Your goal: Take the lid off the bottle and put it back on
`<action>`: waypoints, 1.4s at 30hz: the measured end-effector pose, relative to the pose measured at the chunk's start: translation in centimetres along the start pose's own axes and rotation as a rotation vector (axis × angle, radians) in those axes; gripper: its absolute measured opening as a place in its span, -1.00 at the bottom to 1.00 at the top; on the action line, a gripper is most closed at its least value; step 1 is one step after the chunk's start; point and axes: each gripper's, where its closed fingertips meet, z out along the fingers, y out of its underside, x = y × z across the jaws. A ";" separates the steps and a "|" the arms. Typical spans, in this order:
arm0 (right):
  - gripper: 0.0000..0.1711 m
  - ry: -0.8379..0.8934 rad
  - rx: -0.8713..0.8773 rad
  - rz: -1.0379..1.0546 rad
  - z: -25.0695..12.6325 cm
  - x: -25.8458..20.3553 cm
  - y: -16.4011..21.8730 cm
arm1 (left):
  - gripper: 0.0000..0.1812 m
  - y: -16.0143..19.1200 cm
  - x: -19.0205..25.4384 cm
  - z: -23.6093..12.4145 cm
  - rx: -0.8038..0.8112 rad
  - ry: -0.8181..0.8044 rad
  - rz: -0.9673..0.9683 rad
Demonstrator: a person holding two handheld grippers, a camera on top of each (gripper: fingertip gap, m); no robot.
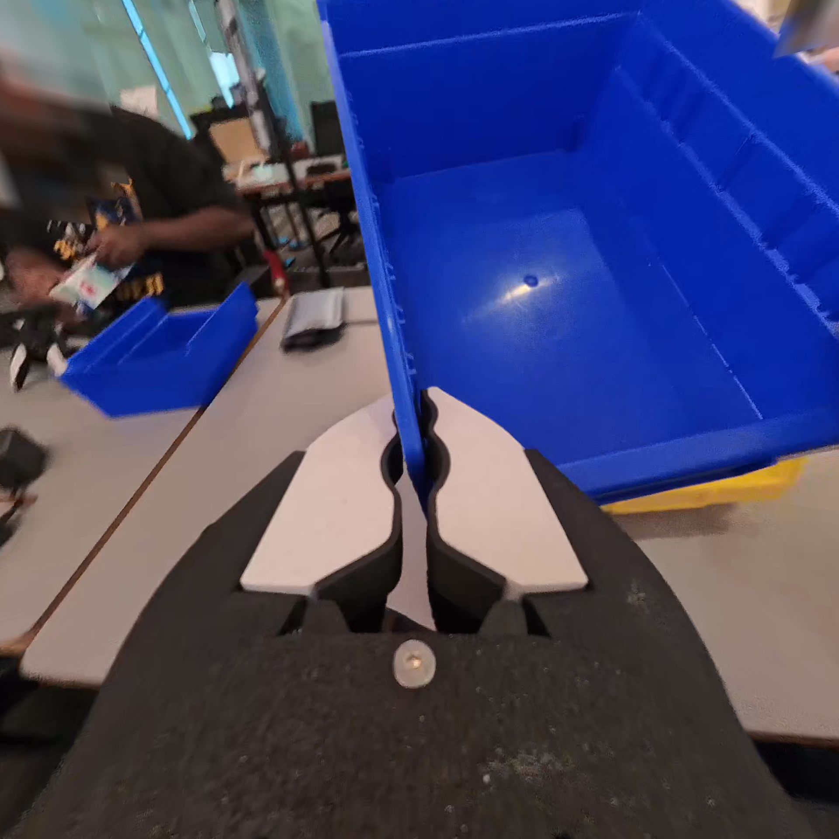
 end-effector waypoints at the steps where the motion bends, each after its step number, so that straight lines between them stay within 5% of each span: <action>1: -0.92 0.043 0.018 -0.010 -0.8 2.5 -0.6 | -0.96 -1.2 2.3 0.9 0.017 0.027 0.025; 9: -0.94 0.379 -0.118 0.004 -6.3 26.1 2.9 | -0.95 -5.6 26.4 9.0 0.007 0.344 0.052; 15: -0.92 0.482 -0.384 0.006 -10.3 40.2 13.2 | -0.93 0.1 42.9 12.1 -0.145 0.484 0.056; 22: -0.95 0.359 -0.410 0.291 -11.0 45.0 23.9 | -0.91 7.0 50.1 13.2 -0.278 0.508 0.089; 27: -0.94 0.391 -0.463 0.213 -11.0 46.4 26.6 | -0.72 9.0 52.3 11.7 -0.307 0.709 -0.024; 31: -0.62 0.391 -0.419 0.224 -12.2 46.7 24.8 | -0.49 5.9 48.9 9.6 -0.218 0.834 0.005; 35: -0.60 0.385 -0.291 0.138 -12.9 44.7 18.4 | -0.42 1.1 38.5 8.1 -0.136 0.839 -0.091; 38: -0.54 0.271 -0.256 0.030 -10.2 39.3 13.9 | -0.41 0.3 27.8 9.5 -0.073 0.625 -0.066; 42: -0.36 -0.003 -0.198 -0.010 -3.8 26.9 11.1 | -0.36 4.4 14.5 12.2 -0.107 0.229 0.031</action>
